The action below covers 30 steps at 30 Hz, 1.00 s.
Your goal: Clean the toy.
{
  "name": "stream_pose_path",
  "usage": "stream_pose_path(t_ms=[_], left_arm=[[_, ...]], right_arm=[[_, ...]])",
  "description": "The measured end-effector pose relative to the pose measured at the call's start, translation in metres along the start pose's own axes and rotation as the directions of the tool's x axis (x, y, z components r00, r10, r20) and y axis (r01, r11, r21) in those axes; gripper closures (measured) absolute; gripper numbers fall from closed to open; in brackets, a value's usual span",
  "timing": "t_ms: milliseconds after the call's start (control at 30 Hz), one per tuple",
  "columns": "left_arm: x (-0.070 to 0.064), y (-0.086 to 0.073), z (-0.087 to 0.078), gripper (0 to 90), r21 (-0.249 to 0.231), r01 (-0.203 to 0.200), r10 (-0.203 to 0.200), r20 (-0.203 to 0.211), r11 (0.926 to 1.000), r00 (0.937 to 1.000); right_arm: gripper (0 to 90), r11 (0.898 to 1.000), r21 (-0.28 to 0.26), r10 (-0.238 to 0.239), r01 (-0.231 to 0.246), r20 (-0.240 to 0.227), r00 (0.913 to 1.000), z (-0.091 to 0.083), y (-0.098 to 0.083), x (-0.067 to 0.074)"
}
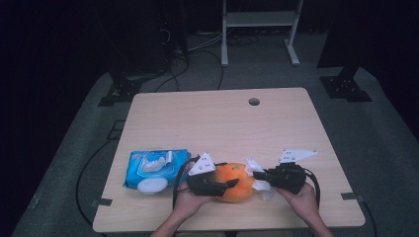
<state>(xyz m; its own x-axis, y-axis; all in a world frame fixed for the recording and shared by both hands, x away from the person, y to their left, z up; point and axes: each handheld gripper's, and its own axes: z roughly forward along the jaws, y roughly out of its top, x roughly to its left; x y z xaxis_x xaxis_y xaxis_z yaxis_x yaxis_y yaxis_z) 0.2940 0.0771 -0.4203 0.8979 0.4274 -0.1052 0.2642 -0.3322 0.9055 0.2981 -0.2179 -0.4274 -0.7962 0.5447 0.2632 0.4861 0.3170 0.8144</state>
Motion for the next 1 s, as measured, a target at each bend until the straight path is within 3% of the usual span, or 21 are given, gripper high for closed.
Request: stream_pose_path(t_ms=[67, 167, 233, 333, 400, 467, 533, 633, 667, 733, 767, 867, 1000], left_arm=[[0.0, 0.001, 0.001, 35.9, 0.002, -0.005, 0.005, 0.003, 1.0, 1.0], [-0.007, 0.005, 0.005, 35.9, 0.037, -0.056, 0.056, 0.001, 0.9978, 0.9985], [-0.013, 0.008, 0.008, 35.9, 0.053, -0.095, 0.095, -0.002, 0.9941, 0.9955], [-0.02, 0.012, 0.009, 35.9, 0.046, -0.117, 0.117, 0.008, 0.992, 0.9931], [-0.02, 0.012, 0.008, 35.9, 0.058, -0.127, 0.128, -0.02, 0.9902, 0.9915], [-0.016, 0.01, 0.006, 36.1, 0.054, -0.101, 0.101, -0.008, 0.9934, 0.9948], [-0.016, 0.013, 0.004, 36.5, 0.063, -0.107, 0.108, -0.008, 0.9922, 0.9941], [-0.021, 0.017, 0.008, 36.5, 0.098, -0.153, 0.153, 0.005, 0.9834, 0.9882], [-0.023, 0.017, 0.01, 36.3, 0.099, -0.16, 0.16, 0.01, 0.9821, 0.9871], [-0.027, 0.017, 0.015, 33.3, 0.112, -0.189, 0.188, 0.017, 0.9756, 0.9821], [-0.027, 0.017, 0.017, 27.9, 0.12, -0.191, 0.191, 0.014, 0.9743, 0.9815], [-0.023, 0.014, 0.019, 15.3, 0.12, -0.16, 0.157, 0.032, 0.9798, 0.9871], [-0.015, 0.01, 0.014, 5.4, 0.126, -0.133, 0.129, 0.037, 0.9831, 0.9909]], right_arm=[[83.9, 0.998, -0.045, 0.036, -0.038, -0.038, 0.9986, -0.005, -0.001, -0.002], [83.6, 0.988, -0.155, -0.016, 0.002, -0.09, 0.9958, -0.017, 0.012, 0.01], [83.0, 0.98, -0.197, -0.053, 0.028, -0.125, 0.9907, -0.019, 0.018, 0.019], [83.0, 0.985, -0.158, -0.084, 0.065, -0.118, 0.9895, -0.012, 0.019, 0.026], [83.2, 0.993, -0.11, -0.061, 0.051, -0.091, 0.9939, -0.005, 0.012, 0.02], [83.3, 0.998, -0.044, -0.041, 0.04, -0.039, 0.9984, -0.001, 0.006, 0.013], [83.2, 0.998, -0.064, -0.013, 0.01, -0.048, 0.9987, -0.005, 0.005, 0.01], [82.7, 0.985, -0.166, -0.057, 0.038, -0.109, 0.9924, -0.014, 0.015, 0.021], [82.6, 0.983, -0.176, -0.076, 0.055, -0.118, 0.9901, -0.014, 0.019, 0.026], [82.4, 0.984, -0.159, -0.096, 0.077, -0.121, 0.988, -0.009, 0.02, 0.031], [82.8, 0.99, -0.118, -0.094, 0.081, -0.104, 0.9901, -0.002, 0.017, 0.031], [84.0, 0.996, -0.087, -0.044, 0.034, -0.115, 0.9924, 0.009, 0.007, 0.023], [84.1, 0.996, -0.076, -0.043, 0.037, -0.079, 0.9959, 0.006, 0.005, 0.018]])
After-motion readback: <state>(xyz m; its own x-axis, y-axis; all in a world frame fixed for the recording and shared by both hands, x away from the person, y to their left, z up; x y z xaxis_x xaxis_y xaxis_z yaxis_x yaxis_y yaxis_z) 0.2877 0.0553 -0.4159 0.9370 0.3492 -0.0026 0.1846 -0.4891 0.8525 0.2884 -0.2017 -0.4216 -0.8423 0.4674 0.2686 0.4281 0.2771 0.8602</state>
